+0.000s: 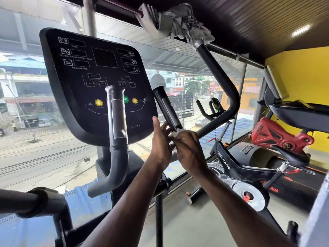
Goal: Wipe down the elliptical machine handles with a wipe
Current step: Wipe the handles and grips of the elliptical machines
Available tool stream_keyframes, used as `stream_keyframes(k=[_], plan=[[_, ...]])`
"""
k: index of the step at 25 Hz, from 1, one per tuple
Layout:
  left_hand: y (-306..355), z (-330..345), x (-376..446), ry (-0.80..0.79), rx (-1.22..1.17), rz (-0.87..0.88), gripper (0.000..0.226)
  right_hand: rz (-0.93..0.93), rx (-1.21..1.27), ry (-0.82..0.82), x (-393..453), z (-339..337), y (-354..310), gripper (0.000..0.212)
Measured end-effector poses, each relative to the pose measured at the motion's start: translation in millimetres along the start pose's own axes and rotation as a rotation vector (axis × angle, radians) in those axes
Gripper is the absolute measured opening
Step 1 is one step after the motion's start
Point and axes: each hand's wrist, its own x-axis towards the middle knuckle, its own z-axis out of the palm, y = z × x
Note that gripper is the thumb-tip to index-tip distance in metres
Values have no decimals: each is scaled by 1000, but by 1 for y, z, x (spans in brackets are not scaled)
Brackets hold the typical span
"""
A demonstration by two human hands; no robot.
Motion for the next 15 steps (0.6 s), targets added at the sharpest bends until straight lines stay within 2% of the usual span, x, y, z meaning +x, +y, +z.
stream_keyframes(k=[3, 7, 10, 12, 14, 15], plan=[[0, 6, 3, 10, -6, 22, 82, 138, 60, 46, 41, 12, -3, 33], [10, 3, 11, 47, 21, 73, 84, 7, -41, -78, 45, 24, -6, 45], [18, 8, 15, 71, 0, 71, 78, 328, -103, -300, 81, 16, -10, 59], [24, 14, 16, 97, 29, 90, 79, 500, -46, -381, 97, 17, -13, 56], [27, 15, 17, 134, 91, 102, 76, 641, 147, -396, 91, 14, -8, 44], [27, 13, 19, 142, 113, 105, 72, 747, 329, -420, 87, 10, -1, 41]])
